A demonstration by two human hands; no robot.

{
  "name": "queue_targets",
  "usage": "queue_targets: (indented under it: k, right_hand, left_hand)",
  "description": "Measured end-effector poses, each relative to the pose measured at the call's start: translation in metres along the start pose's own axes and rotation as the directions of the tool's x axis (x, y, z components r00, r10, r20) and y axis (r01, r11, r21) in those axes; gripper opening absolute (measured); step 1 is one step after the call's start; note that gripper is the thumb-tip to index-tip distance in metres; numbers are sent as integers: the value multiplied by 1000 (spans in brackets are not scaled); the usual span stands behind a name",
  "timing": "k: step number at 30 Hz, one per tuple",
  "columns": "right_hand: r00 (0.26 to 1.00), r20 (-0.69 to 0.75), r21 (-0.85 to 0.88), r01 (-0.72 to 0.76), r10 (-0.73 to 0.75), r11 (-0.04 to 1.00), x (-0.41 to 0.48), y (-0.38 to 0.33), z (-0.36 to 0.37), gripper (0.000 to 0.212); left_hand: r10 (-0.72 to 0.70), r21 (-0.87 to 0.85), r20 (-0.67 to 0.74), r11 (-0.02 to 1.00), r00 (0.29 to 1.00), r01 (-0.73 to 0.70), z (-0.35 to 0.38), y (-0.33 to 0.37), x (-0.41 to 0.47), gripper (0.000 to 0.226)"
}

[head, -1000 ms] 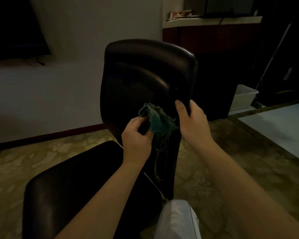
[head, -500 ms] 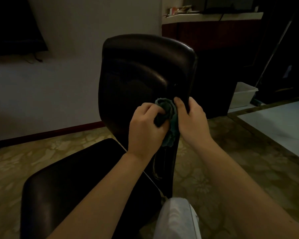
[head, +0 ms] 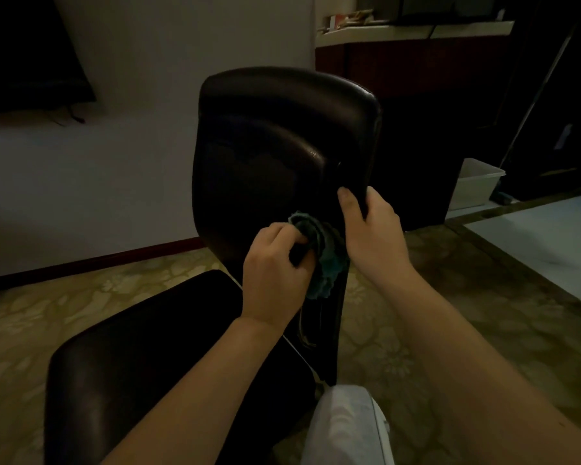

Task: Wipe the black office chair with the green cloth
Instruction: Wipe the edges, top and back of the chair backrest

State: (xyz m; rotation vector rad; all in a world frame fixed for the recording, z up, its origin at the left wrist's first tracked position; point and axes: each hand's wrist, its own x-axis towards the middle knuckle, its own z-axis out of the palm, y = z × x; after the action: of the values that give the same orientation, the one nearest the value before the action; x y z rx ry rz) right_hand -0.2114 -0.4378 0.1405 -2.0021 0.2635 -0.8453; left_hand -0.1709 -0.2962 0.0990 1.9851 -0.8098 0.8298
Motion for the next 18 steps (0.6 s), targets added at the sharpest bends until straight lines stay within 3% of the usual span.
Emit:
queue_targets:
  k: [2, 6, 12, 18]
  right_hand:
    - [1000, -7, 4, -5, 5, 1000, 0, 0, 0, 30]
    - [1000, -24, 10, -14, 14, 1000, 1, 0, 2, 29]
    - [1000, -21, 27, -17, 18, 999, -1, 0, 2, 30]
    - [999, -21, 60, -36, 37, 998, -2, -1, 4, 32]
  left_hand:
    - [5, -50, -26, 999, 1000, -6, -2, 9, 15, 11]
    - [6, -97, -24, 995, 1000, -8, -8, 16, 35, 31]
    - [-46, -71, 51, 996, 998, 50, -7, -13, -14, 11]
    - [-75, -35, 77, 996, 994, 78, -7, -22, -31, 12]
